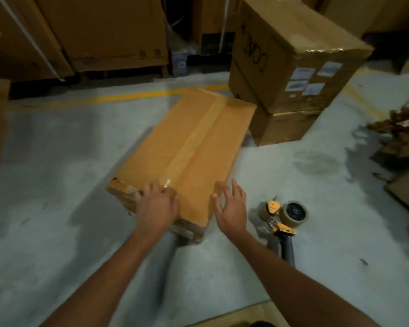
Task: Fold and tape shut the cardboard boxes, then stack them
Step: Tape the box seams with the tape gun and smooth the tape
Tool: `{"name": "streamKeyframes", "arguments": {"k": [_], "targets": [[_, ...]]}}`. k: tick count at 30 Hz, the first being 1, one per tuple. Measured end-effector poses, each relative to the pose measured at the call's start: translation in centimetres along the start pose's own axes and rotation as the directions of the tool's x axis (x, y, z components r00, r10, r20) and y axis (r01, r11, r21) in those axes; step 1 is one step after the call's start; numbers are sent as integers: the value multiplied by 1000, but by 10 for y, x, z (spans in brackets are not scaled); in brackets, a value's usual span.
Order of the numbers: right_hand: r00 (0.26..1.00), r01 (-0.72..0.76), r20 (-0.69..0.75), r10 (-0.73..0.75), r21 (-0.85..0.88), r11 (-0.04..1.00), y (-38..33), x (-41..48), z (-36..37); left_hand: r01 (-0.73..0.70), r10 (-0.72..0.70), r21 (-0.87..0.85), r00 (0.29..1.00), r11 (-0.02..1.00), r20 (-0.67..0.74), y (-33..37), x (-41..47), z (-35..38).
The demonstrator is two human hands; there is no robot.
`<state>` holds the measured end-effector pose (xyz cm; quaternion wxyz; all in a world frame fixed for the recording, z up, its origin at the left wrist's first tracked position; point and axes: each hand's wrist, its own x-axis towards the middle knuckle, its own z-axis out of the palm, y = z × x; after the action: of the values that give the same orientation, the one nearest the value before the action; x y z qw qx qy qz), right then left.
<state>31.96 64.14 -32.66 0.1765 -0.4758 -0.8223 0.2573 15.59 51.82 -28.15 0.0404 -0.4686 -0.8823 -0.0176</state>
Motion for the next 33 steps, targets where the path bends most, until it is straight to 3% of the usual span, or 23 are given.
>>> {"name": "streamKeyframes", "arguments": {"k": [3,6,8,11,13,16,18,21,25,27,30,33], "targets": [[987,-156,54,153,49,987,37,-16,0,17,-14,-95,1000,995,23,6,23,12],[938,-329,109,328,-8,944,77,-16,1,-138,162,-175,979,975,128,48,32,20],[868,-488,111,485,2,873,106,-16,-4,-244,271,-177,951,954,150,79,35,25],[634,-771,40,772,-45,635,147,-19,-16,-252,268,-115,952,961,151,104,41,30],[489,-870,-21,872,-81,486,168,-27,-26,-219,235,-140,966,966,109,110,42,30],[337,-942,111,935,45,334,197,-30,-21,-199,212,-143,973,970,87,117,40,30],[328,-942,292,898,175,287,204,-29,-20,-193,204,-124,975,973,83,129,35,29],[307,-898,507,805,434,69,192,-19,-25,-207,212,-73,975,976,60,153,25,28],[401,-762,616,678,635,-126,166,-10,-45,-235,235,-8,967,972,103,172,16,27],[488,-718,590,643,691,-89,153,-13,-56,-240,239,-1,965,971,106,168,18,25],[650,-638,497,575,768,58,126,-15,-71,-191,196,-66,978,979,75,149,24,24],[728,-591,470,499,799,112,87,-9,-89,-32,39,-210,999,977,28,123,27,25]]}}
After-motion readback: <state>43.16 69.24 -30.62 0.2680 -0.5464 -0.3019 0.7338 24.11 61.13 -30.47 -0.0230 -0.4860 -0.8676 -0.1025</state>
